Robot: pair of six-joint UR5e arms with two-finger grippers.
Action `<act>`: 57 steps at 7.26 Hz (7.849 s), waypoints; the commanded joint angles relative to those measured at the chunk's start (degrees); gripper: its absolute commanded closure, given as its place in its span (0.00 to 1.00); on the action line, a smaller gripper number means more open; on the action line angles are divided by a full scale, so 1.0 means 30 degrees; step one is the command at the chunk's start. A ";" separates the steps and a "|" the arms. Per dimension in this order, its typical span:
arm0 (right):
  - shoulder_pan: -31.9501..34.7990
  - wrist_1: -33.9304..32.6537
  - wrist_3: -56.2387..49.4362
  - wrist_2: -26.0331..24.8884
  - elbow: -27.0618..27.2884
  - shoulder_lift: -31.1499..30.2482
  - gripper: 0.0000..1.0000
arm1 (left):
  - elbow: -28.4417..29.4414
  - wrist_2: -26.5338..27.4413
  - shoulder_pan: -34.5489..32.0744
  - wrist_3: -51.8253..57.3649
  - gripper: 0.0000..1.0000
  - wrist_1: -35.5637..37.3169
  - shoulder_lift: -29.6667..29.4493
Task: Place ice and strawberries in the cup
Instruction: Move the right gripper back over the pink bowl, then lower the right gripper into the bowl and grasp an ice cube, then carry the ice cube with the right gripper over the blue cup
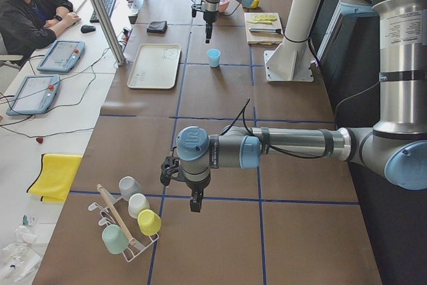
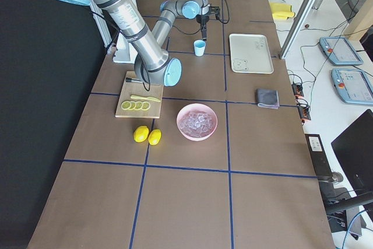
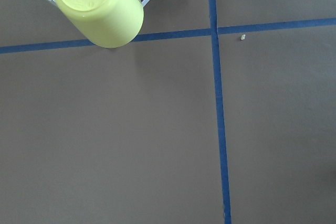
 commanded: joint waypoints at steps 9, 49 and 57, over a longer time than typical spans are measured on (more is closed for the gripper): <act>0.6329 0.0266 -1.0733 0.5014 0.5103 -0.8199 0.00 | 0.0178 -0.0703 0.0064 0.0010 0.00 -0.0019 -0.0030; -0.1969 0.1526 0.2918 -0.1733 0.0042 -0.0366 1.00 | 0.0207 -0.0879 0.0650 0.0010 0.00 -0.0019 -0.0059; -0.2535 0.1556 0.2984 -0.2181 -0.0956 -0.0100 0.04 | 0.0236 -0.0879 0.0650 0.0010 0.00 -0.0019 -0.0059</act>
